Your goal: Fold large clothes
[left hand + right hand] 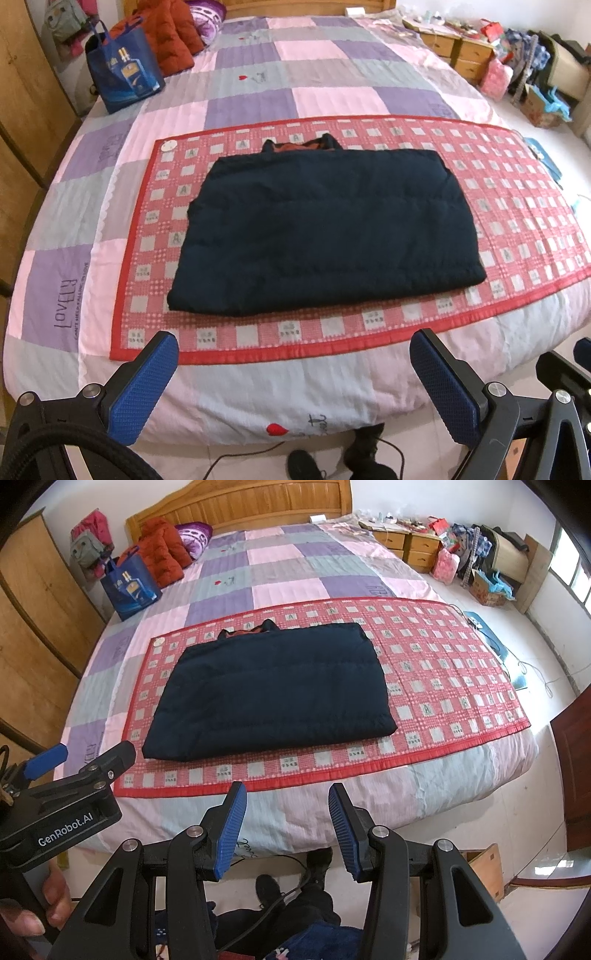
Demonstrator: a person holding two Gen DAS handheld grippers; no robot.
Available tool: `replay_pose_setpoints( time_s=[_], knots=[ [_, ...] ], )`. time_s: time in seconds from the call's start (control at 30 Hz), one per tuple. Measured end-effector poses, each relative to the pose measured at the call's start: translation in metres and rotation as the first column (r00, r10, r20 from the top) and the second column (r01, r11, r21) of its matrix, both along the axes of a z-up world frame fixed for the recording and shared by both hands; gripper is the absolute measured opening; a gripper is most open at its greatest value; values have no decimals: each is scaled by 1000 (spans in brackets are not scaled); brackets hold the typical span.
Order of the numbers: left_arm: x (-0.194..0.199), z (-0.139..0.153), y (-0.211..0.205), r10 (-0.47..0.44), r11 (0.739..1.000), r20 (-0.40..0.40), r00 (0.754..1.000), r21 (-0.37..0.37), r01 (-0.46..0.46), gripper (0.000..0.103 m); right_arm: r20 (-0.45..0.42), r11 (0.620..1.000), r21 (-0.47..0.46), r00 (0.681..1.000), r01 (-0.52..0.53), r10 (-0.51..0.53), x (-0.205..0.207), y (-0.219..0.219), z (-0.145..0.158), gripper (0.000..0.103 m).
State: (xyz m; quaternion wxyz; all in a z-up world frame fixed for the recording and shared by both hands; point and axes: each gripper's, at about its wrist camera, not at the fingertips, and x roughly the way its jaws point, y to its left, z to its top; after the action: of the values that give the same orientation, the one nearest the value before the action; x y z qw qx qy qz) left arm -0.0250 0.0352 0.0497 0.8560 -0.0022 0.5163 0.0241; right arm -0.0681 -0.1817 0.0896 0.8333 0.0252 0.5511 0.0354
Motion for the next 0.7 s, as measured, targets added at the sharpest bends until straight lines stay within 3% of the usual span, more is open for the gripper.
replay_pose_setpoints(
  time_s=[0.7],
  knots=[
    [2,-7,4,5,1000,0,1000,-1,-5,103,0,1000,0,1000,0,0,1,2,-2,50]
  ],
)
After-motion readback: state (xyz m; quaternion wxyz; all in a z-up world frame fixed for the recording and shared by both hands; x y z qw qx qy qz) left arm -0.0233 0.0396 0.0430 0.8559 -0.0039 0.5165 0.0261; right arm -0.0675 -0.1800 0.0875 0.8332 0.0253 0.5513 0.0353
